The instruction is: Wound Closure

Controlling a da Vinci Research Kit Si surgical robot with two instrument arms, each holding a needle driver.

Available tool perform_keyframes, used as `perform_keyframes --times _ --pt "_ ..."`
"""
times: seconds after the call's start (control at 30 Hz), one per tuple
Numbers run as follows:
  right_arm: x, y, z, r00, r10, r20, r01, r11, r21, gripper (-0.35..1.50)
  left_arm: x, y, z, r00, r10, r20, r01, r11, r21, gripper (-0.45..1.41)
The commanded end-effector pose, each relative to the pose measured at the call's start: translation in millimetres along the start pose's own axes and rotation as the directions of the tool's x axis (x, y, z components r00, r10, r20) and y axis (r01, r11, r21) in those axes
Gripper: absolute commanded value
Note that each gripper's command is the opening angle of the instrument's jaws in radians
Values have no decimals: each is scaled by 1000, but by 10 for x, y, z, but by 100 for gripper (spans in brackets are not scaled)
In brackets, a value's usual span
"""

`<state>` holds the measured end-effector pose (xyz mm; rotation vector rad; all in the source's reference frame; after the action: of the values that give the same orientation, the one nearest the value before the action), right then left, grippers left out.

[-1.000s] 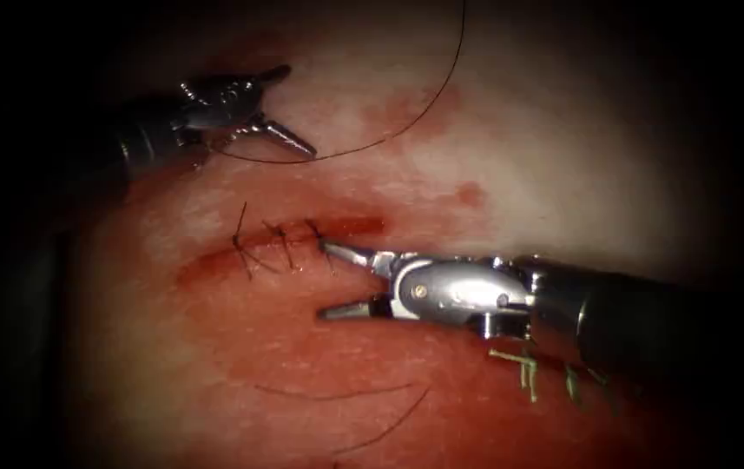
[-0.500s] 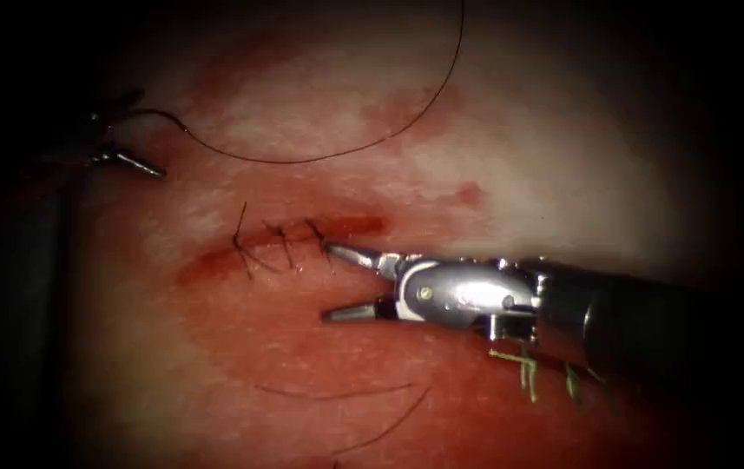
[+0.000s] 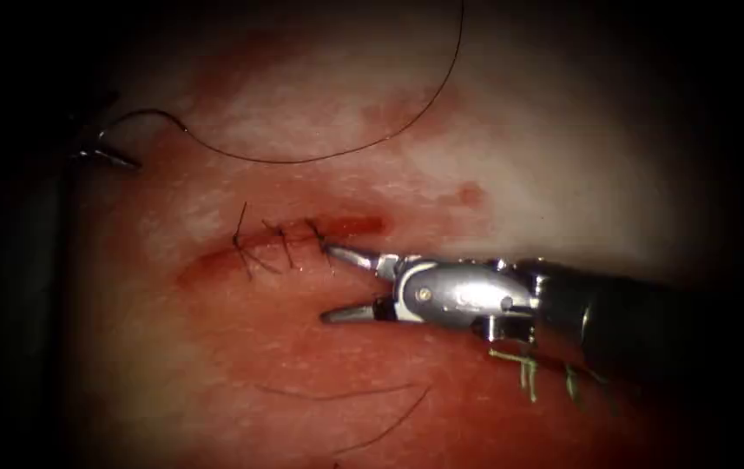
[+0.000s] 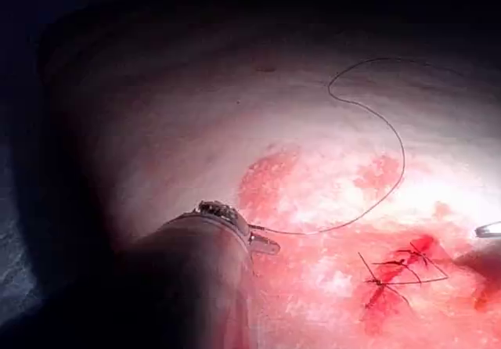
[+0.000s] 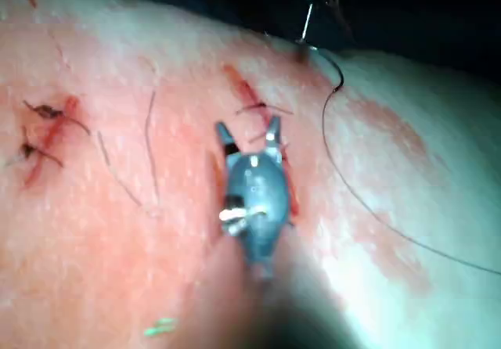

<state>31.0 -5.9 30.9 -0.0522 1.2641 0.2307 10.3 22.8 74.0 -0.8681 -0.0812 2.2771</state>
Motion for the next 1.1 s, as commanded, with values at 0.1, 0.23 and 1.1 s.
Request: perform_keyframes --times 0.1,0.23,1.1 --pt "-1 -1 8 1000 -2 -2 2 1000 1 131 -14 -27 29 1000 15 21 -17 998 64 56" --pt "-1 -1 7 1000 -2 -3 2 1000 1 131 -28 -33 43 999 15 48 -18 997 80 49" --pt "-1 -4 8 1000 2 -2 -2 1000 0 131 -73 -38 55 990 -113 85 113 994 9 -25"
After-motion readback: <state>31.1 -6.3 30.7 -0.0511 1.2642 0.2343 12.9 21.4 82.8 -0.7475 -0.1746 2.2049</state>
